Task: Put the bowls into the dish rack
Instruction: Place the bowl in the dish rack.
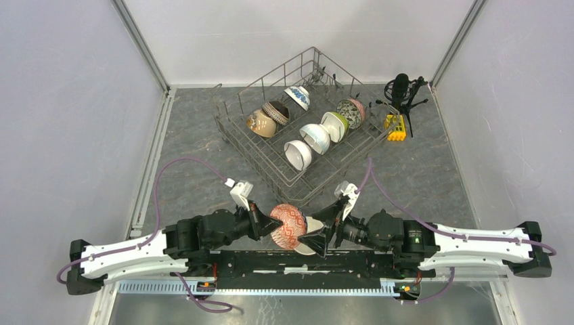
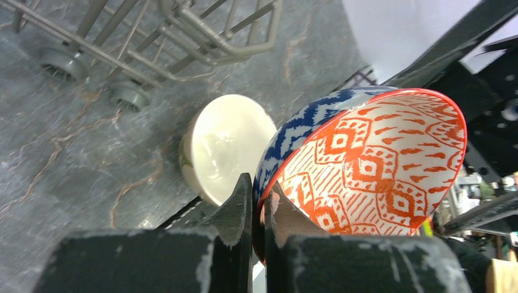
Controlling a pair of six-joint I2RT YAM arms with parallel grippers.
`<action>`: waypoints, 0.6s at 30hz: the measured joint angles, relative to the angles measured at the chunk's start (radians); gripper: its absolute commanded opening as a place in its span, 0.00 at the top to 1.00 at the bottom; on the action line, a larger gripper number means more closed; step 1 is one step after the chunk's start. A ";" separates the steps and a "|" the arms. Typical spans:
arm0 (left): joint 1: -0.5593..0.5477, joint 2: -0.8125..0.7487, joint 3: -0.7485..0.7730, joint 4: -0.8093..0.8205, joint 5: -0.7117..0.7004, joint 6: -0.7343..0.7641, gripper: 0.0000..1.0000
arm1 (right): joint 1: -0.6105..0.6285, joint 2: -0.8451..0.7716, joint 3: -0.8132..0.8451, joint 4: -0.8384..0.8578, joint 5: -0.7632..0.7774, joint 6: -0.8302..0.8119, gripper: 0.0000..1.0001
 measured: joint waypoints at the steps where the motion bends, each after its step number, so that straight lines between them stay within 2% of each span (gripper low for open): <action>1: 0.000 -0.012 -0.007 0.015 0.000 0.000 0.98 | 0.000 0.001 -0.003 0.010 -0.003 0.003 0.02; 9: 0.000 -0.112 -0.058 0.141 0.000 0.005 0.98 | 0.000 -0.003 -0.064 0.181 -0.012 0.083 0.02; 18: 0.000 -0.138 -0.066 0.217 -0.005 0.029 0.98 | 0.000 0.021 -0.108 0.386 -0.013 0.156 0.04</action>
